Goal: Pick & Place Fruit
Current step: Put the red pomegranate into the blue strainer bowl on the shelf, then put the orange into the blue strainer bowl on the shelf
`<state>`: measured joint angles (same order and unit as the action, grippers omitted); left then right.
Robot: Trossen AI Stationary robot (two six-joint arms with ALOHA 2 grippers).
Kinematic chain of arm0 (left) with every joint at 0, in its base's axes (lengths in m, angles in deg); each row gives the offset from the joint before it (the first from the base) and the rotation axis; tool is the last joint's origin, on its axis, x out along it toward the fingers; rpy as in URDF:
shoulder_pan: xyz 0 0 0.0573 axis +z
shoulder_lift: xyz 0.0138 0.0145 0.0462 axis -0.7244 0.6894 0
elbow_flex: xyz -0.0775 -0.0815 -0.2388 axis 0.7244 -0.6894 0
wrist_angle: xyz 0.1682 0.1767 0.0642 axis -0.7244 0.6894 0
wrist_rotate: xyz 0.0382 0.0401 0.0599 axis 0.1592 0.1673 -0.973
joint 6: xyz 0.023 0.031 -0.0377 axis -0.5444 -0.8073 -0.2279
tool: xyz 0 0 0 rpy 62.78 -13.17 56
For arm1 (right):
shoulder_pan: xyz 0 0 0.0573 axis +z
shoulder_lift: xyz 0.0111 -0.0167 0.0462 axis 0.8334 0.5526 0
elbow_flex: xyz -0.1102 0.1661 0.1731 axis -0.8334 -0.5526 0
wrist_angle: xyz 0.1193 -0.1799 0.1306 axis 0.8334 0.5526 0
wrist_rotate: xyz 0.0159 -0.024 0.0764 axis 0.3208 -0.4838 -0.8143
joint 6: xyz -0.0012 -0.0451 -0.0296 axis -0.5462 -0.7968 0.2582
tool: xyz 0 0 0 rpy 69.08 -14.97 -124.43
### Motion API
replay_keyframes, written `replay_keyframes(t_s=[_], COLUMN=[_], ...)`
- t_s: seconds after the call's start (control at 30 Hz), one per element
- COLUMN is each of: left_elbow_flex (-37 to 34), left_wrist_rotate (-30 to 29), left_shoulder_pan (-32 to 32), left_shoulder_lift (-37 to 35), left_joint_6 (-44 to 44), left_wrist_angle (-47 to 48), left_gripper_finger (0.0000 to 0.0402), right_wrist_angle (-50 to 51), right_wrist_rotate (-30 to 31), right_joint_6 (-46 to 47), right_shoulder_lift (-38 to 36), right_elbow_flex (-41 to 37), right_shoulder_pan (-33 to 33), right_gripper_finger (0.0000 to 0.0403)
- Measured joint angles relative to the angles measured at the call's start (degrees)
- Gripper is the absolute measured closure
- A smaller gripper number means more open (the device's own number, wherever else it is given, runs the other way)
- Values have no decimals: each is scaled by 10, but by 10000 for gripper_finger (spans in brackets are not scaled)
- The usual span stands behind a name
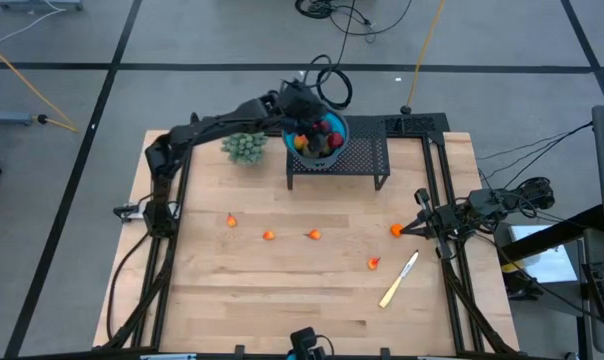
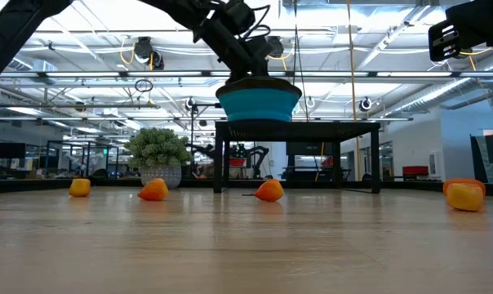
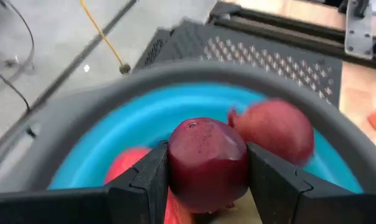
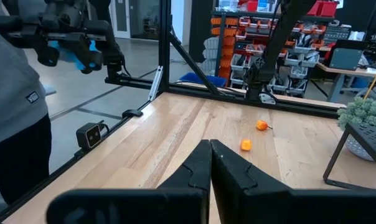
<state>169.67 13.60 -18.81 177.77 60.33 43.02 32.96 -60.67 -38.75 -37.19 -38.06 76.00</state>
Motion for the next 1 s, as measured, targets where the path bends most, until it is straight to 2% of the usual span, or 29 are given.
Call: replay_keyframes(t_s=[0.37,0.5,0.87,1.0], left_elbow_flex=[0,0,0,0], left_wrist_rotate=[-5,-26,-27,-34], left_shoulder_pan=[0,0,-1,-1], left_shoulder_lift=[3,3,2,-18], left_joint_6=[-8,-7,-7,-5], left_wrist_angle=[-5,-3,-8,-6], left_gripper_finger=[224,218,127,103], right_wrist_angle=[0,0,0,0], right_wrist_rotate=[0,0,0,0], right_joint_6=[0,0,0,0], right_shoulder_lift=[0,0,0,0], right_elbow_flex=[0,0,0,0], right_shoulder_pan=[0,0,0,0], right_gripper_finger=[403,403,403,403])
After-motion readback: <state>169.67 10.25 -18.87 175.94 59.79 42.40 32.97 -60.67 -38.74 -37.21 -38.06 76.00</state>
